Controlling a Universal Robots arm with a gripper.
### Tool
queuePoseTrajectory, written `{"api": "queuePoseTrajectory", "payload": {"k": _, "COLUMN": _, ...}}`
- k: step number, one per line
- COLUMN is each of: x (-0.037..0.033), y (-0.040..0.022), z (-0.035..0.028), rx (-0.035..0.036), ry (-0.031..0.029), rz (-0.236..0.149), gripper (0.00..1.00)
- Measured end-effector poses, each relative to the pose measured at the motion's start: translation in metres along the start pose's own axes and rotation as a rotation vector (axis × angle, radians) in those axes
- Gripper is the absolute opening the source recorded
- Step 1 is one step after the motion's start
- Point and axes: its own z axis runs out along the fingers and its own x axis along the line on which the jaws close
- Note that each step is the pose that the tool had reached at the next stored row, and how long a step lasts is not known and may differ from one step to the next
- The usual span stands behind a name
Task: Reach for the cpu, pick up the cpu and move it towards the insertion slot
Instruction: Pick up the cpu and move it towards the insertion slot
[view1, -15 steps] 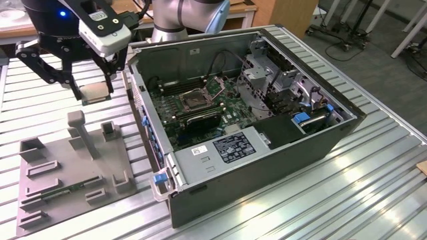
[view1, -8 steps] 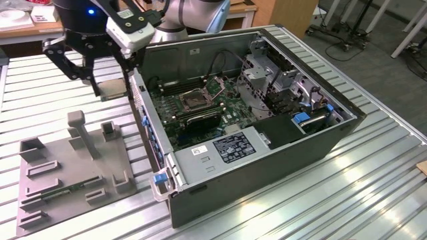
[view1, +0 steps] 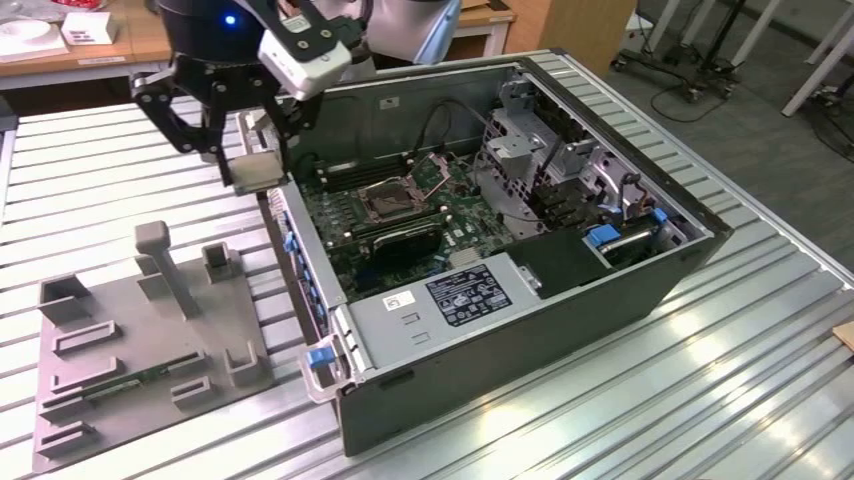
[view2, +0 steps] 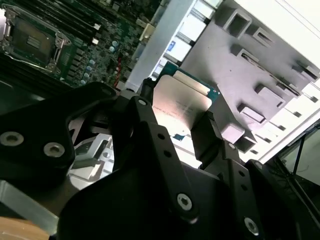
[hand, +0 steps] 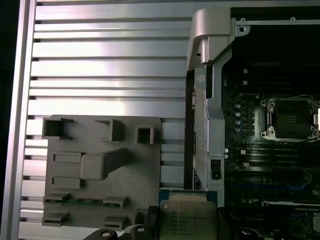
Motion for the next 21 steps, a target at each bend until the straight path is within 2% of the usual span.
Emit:
{"api": "queuePoseTrajectory", "payload": {"k": 4, "x": -0.0117, "y": -0.0002, "z": 0.0001, "rx": -0.0001, "ry": -0.0001, "rz": 0.000, "gripper": 0.54}}
{"api": "queuePoseTrajectory", "payload": {"k": 12, "x": -0.0288, "y": -0.0006, "z": 0.0001, "rx": 0.0000, "ry": 0.0000, "rz": 0.000, "gripper": 0.54}}
{"api": "queuePoseTrajectory", "payload": {"k": 21, "x": -0.0385, "y": -0.0008, "z": 0.0002, "rx": 0.0000, "ry": 0.0000, "rz": 0.000, "gripper": 0.54}}
